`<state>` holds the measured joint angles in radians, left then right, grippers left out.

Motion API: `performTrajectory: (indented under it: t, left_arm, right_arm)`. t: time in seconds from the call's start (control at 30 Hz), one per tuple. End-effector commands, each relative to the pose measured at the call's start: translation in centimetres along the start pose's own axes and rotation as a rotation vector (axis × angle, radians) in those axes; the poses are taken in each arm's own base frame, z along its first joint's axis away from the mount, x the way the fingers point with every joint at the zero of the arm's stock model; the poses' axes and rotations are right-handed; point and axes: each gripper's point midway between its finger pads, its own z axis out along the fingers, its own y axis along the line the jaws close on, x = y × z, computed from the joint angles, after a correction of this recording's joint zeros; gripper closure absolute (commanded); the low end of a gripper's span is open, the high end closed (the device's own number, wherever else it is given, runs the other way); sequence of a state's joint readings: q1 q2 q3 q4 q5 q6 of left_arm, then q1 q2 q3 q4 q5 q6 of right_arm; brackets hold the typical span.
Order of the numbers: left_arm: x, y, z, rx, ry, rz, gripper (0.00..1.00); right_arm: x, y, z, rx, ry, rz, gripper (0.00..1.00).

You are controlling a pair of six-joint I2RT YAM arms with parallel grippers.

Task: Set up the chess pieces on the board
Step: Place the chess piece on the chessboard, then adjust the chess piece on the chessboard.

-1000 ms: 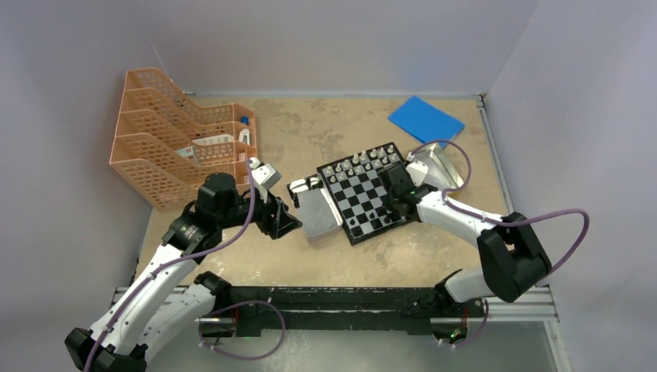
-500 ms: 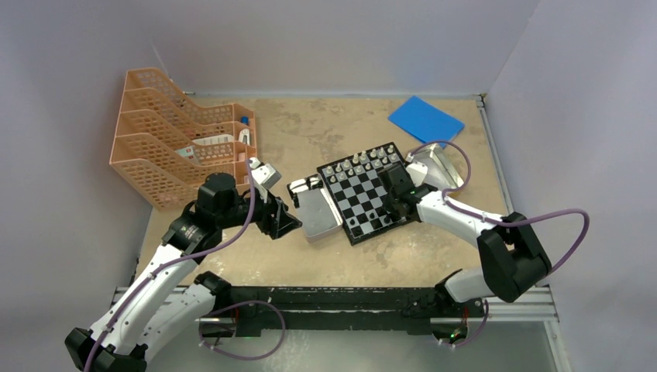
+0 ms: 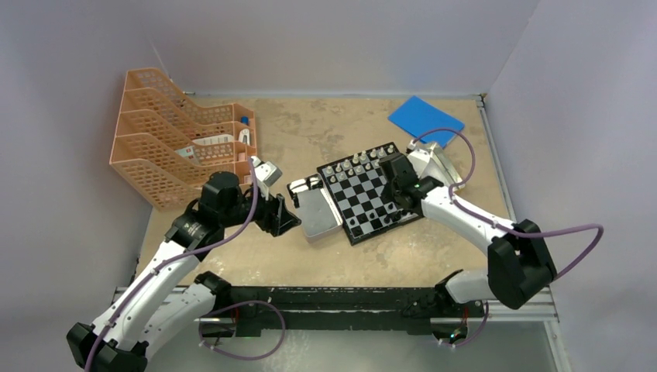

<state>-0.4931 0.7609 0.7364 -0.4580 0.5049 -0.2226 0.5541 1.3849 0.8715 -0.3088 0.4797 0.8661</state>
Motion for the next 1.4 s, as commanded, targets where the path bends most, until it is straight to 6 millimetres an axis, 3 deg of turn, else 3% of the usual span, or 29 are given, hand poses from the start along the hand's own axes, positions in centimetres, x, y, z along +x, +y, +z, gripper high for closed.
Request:
performTrajectory:
  t: [0.0, 0.27, 0.53, 0.9, 1.17, 1.37]
  left_arm:
    - [-1.0, 0.3, -0.2, -0.033, -0.026, -0.012, 0.36]
    - [-0.2, 0.8, 0.5, -0.038, 0.005, -0.025, 0.37]
    - [0.1, 0.9, 0.5, -0.037, 0.012, -0.025, 0.37]
    - [0.3, 1.0, 0.7, -0.036, 0.023, -0.026, 0.37]
    - [0.1, 1.2, 0.7, -0.052, 0.017, -0.029, 0.37]
    - [-1.5, 4.1, 1.2, -0.223, 0.033, -0.087, 0.41]
  right_arm:
    - [-1.5, -1.7, -1.2, 0.058, -0.065, 0.054, 0.72]
    - [0.3, -3.7, -1.6, 0.061, -0.045, 0.100, 0.65]
    - [2.3, -3.4, -0.5, 0.039, 0.011, 0.107, 0.61]
    - [3.0, -3.4, -0.4, 0.034, 0.032, 0.123, 0.60]
    - [1.5, -3.8, -0.7, 0.069, -0.020, 0.114, 0.60]
    - [-2.0, -2.8, -3.0, 0.035, -0.100, 0.103, 0.60]
